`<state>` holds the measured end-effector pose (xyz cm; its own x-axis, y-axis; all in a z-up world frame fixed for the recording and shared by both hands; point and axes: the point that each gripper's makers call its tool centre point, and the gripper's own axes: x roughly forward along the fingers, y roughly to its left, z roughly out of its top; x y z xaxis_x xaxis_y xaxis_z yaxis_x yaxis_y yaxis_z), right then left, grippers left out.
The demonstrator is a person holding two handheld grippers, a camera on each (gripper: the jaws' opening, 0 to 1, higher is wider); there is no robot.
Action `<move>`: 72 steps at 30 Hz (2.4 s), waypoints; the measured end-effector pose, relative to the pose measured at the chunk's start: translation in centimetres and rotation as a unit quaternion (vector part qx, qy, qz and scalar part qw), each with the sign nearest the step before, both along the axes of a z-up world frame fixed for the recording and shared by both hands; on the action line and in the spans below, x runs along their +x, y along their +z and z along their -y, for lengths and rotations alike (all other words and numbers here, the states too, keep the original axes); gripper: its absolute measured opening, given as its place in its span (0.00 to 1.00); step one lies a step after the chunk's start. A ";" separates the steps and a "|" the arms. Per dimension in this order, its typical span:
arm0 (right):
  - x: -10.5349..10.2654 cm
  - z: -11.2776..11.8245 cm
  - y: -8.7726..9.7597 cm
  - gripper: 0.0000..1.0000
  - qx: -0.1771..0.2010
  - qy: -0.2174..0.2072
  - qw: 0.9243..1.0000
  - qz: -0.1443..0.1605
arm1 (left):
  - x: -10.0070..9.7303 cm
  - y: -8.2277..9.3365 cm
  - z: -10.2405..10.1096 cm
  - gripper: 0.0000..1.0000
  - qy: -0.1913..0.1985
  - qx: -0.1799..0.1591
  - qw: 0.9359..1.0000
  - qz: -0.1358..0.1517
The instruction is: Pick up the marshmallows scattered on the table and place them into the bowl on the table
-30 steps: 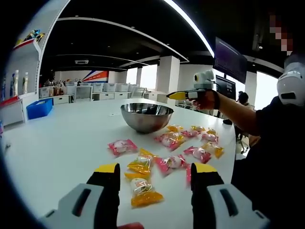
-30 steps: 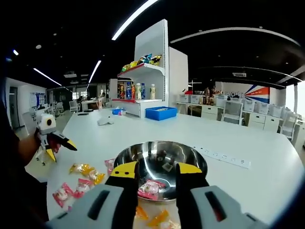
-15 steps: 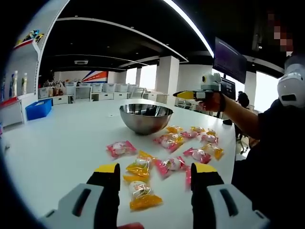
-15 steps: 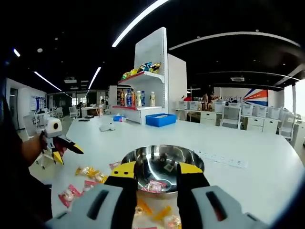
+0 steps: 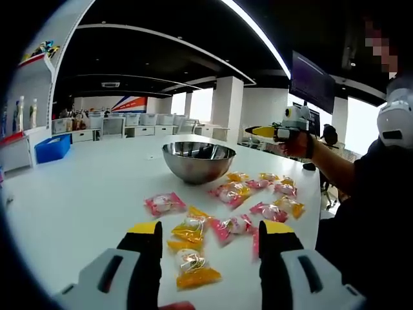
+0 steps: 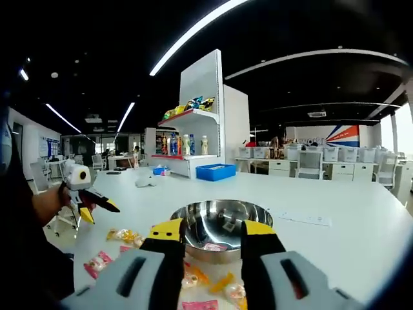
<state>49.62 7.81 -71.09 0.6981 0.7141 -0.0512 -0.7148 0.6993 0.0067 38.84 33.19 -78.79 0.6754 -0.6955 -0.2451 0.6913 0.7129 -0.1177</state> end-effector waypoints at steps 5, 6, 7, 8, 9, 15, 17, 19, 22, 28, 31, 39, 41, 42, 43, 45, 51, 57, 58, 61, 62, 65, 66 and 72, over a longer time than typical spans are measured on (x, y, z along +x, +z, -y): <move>-0.8 0.9 -0.2 0.34 0.004 -0.007 1.000 0.005 | 0.1 0.0 0.2 0.61 -0.001 -0.001 1.000 0.000; -1.0 1.2 -0.3 0.34 0.007 -0.009 1.000 0.005 | 0.1 0.0 0.2 0.61 -0.001 -0.002 1.000 0.000; -1.2 1.3 -0.4 0.34 0.009 -0.010 1.000 0.005 | 0.2 0.0 0.2 0.61 0.000 -0.003 1.000 0.001; -1.4 1.5 -0.5 0.34 0.011 -0.012 1.000 0.004 | 0.3 0.0 0.2 0.61 0.002 -0.004 1.000 0.001; -1.6 1.8 -0.6 0.34 0.014 -0.014 1.000 0.004 | 0.4 0.0 0.2 0.61 0.003 -0.005 1.000 0.001; -2.5 2.8 -0.5 0.34 0.035 -0.023 0.999 0.009 | 0.6 0.2 0.3 0.60 0.005 -0.011 1.000 0.005; -2.9 3.2 -0.3 0.34 0.045 -0.028 0.999 0.011 | 0.7 0.3 0.4 0.60 0.004 -0.012 1.000 0.006; -3.3 3.5 -0.2 0.33 0.050 -0.031 0.998 0.015 | 0.7 0.4 0.5 0.60 0.003 -0.012 1.000 0.008; -4.1 3.8 0.0 0.33 0.059 -0.033 0.997 0.022 | 0.7 0.5 0.6 0.60 0.003 -0.011 1.000 0.010; -5.7 4.0 0.3 0.32 0.074 -0.029 0.996 0.040 | 0.6 0.3 0.4 0.60 0.006 -0.011 1.000 0.010; -6.4 4.3 0.4 0.30 0.089 -0.032 0.994 0.058 | 0.5 0.3 0.4 0.60 0.006 -0.012 1.000 0.012; -6.6 4.6 -1.2 0.29 0.100 -0.046 0.992 0.061 | 0.4 -0.3 0.5 0.58 0.007 -0.011 1.000 0.009; -6.7 4.4 -1.6 0.29 0.089 -0.043 0.994 0.056 | 0.3 -0.1 0.6 0.58 0.005 -0.011 1.000 0.010; -6.7 4.4 -1.8 0.30 0.083 -0.041 0.994 0.052 | 0.3 -0.1 0.5 0.58 0.005 -0.011 1.000 0.011; -6.7 4.3 -2.2 0.30 0.071 -0.041 0.995 0.049 | 0.4 0.0 0.5 0.58 0.006 -0.012 1.000 0.012; -6.8 4.3 -2.8 0.31 0.051 -0.041 0.997 0.047 | 0.5 0.2 0.3 0.58 0.009 -0.013 1.000 0.014; -8.2 4.2 -5.8 0.32 -0.025 -0.021 0.999 0.013 | 0.8 0.6 0.2 0.58 0.014 -0.016 1.000 0.020; -9.9 5.5 -8.5 0.32 -0.094 -0.023 0.994 -0.043 | 1.1 0.8 0.4 0.58 0.012 -0.013 1.000 0.022; -10.5 5.6 -8.6 0.33 -0.101 -0.017 0.993 -0.050 | 1.1 0.7 0.4 0.58 0.012 -0.013 1.000 0.023; -11.4 6.3 -9.2 0.32 -0.127 -0.018 0.989 -0.072 | 1.3 0.5 0.7 0.58 0.008 -0.010 1.000 0.022; -11.5 6.3 -9.2 0.32 -0.128 -0.017 0.989 -0.070 | 1.2 0.2 1.1 0.58 0.002 0.000 1.000 0.019; -11.7 6.4 -9.3 0.32 -0.129 -0.016 0.989 -0.073 | 0.9 -0.3 1.8 0.58 -0.015 0.017 1.000 0.017; -11.7 6.4 -9.3 0.32 -0.128 -0.016 0.989 -0.075 | 0.9 -0.3 2.0 0.58 -0.018 0.018 1.000 0.016; -11.9 6.4 -9.7 0.32 -0.141 -0.015 0.986 -0.084 | 1.4 0.1 1.7 0.58 -0.044 0.065 0.997 0.017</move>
